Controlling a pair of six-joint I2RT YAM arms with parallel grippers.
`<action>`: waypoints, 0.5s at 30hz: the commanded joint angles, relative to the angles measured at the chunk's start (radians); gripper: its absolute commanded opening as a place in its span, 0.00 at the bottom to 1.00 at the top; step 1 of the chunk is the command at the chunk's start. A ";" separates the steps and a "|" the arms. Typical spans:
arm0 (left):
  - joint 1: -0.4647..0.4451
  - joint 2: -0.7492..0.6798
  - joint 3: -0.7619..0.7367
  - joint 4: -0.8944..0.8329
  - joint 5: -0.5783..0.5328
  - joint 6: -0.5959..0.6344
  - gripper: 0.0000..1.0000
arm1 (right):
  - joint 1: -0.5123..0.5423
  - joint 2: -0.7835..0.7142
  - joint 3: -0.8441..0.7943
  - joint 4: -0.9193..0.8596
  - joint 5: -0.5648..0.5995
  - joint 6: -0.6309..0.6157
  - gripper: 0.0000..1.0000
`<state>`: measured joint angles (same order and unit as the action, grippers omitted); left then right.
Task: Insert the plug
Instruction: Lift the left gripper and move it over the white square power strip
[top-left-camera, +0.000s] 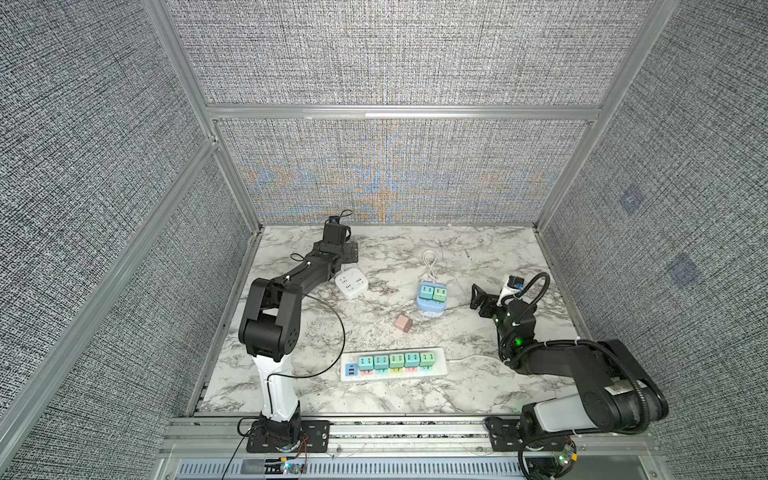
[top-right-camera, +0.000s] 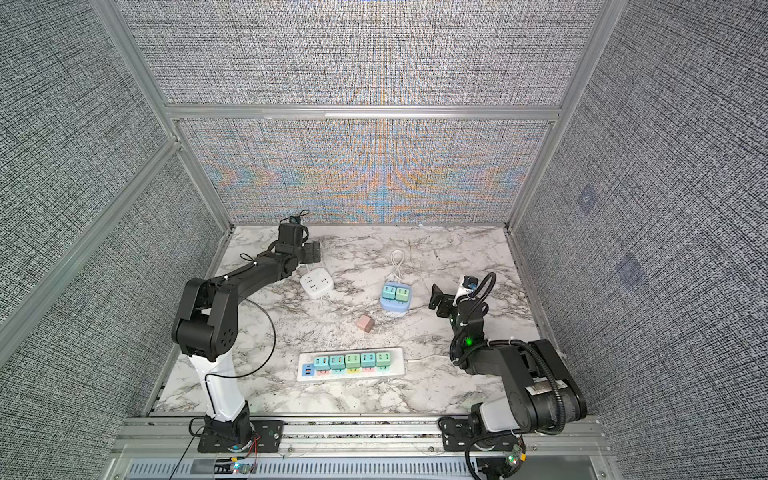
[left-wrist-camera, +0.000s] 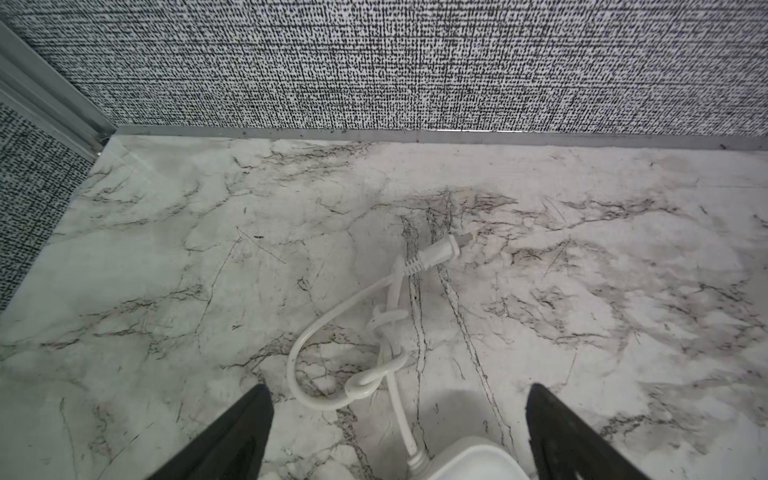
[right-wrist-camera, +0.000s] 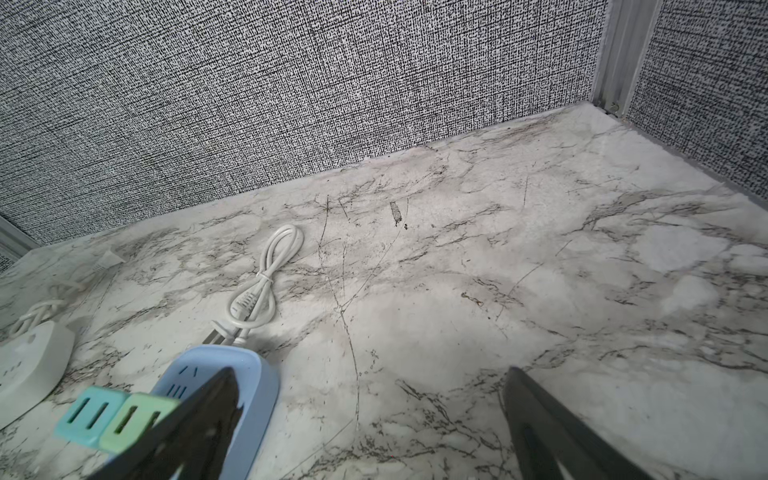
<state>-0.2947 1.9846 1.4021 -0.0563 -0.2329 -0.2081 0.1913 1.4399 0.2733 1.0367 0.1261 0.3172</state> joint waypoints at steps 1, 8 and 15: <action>0.000 0.049 0.053 -0.086 0.041 0.016 0.96 | 0.000 0.001 0.007 0.002 0.004 0.003 1.00; -0.003 0.106 0.095 -0.148 0.097 0.024 0.93 | 0.001 0.002 0.007 0.002 0.004 0.003 0.99; -0.020 0.047 -0.033 -0.078 0.135 0.020 0.93 | 0.000 0.003 0.008 0.002 0.004 0.003 1.00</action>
<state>-0.3073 2.0602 1.4006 -0.1726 -0.1284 -0.1909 0.1913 1.4406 0.2733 1.0363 0.1268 0.3168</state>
